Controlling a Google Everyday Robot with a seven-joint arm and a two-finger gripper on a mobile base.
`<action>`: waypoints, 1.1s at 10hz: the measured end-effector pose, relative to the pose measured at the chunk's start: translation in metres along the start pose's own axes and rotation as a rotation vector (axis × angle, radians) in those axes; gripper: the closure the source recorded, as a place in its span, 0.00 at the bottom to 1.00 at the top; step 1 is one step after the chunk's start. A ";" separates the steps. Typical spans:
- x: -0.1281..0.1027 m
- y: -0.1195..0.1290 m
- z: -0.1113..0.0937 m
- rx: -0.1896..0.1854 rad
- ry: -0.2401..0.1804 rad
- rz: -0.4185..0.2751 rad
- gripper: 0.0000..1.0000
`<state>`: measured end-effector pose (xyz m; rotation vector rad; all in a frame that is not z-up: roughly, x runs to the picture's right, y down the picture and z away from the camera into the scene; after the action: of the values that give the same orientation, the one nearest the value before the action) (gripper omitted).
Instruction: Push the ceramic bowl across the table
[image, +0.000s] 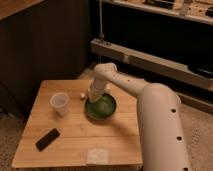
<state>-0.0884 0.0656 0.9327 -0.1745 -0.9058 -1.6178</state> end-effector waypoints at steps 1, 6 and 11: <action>0.001 -0.004 0.001 0.007 -0.001 -0.010 0.90; 0.008 -0.038 0.016 0.034 -0.038 -0.089 0.90; 0.018 -0.064 0.028 0.049 -0.065 -0.149 0.90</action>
<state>-0.1608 0.0687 0.9325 -0.1292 -1.0277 -1.7341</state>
